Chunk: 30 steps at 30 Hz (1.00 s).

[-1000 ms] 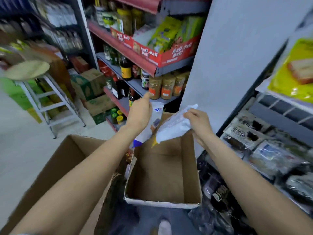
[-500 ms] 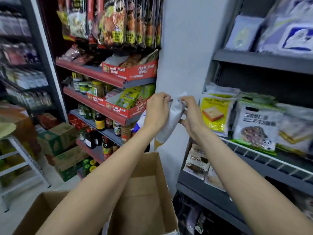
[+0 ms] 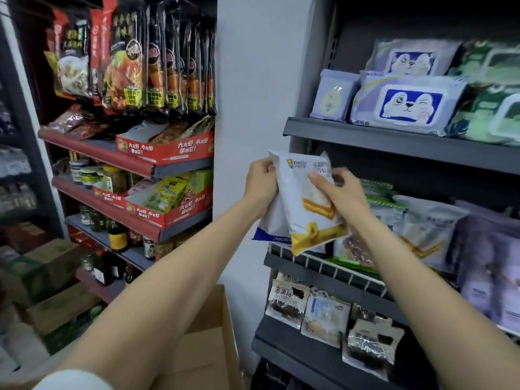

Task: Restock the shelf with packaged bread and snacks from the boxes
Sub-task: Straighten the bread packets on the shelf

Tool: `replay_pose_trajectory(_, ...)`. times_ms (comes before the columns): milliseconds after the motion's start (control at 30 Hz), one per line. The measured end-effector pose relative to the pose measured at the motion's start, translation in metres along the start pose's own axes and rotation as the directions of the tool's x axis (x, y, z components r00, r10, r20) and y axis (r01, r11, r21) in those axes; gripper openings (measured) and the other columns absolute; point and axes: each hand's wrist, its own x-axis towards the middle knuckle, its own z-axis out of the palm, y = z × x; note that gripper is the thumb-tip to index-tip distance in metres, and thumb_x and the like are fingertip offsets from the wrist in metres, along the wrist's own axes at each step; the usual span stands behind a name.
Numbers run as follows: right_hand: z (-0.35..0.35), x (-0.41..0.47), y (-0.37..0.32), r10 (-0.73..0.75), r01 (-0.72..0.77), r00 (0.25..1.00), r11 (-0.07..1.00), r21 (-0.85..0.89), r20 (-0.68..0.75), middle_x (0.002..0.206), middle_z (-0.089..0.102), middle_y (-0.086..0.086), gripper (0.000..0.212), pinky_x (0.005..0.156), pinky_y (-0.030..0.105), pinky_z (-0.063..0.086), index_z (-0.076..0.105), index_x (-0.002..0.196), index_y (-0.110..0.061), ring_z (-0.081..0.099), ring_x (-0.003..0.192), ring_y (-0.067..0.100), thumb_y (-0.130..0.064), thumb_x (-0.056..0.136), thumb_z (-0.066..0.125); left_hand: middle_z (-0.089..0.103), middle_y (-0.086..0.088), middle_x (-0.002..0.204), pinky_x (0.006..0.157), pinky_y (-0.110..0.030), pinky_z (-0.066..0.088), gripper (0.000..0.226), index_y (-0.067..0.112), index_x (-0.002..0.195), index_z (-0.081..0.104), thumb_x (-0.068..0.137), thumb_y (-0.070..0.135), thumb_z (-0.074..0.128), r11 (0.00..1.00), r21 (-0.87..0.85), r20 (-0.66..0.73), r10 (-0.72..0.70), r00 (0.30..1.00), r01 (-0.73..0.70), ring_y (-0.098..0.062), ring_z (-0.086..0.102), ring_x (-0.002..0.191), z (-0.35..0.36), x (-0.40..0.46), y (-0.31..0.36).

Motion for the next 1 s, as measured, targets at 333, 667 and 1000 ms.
replay_pose_trajectory(333,-0.045,0.035,0.033,0.158,-0.114,0.949,0.979,0.171,-0.273,0.133,0.051,0.013,0.083,0.101,0.044,0.046,0.04,0.132,-0.002,0.055,0.118,0.026,-0.038,0.069,0.081,0.061,-0.001,0.074,0.054,-0.016,0.049,0.018,0.007,0.094,0.061,0.099,0.007,0.044,0.996,-0.072,0.132,-0.037,0.991,0.047,-0.006,0.059,0.058,0.032,0.049,-0.028)
replay_pose_trajectory(667,-0.056,0.043,0.057,0.149,-0.055,0.894,0.973,0.225,-0.423,0.144,0.04,0.009,0.085,0.107,0.026,0.034,0.026,0.138,-0.005,0.043,0.125,0.016,-0.029,0.075,0.078,0.063,-0.002,0.082,0.065,-0.028,0.044,0.016,0.014,0.1,0.06,0.095,0.027,0.052,0.89,0.438,0.047,0.12,0.992,-0.128,-0.019,0.055,0.072,0.058,0.054,-0.087)
replay_pose_trajectory(1000,-0.085,0.019,0.061,-0.033,0.053,0.893,0.998,0.033,-0.449,0.149,0.038,0.004,0.086,0.112,0.032,0.033,0.011,0.149,-0.022,0.041,0.133,0.019,-0.02,0.085,0.068,0.026,-0.001,0.154,0.116,-0.052,0.001,0.061,0.024,0.143,0.034,0.086,0.034,0.052,0.306,0.821,0.478,0.094,0.873,-0.482,-0.019,0.015,0.145,0.082,0.009,-0.083)
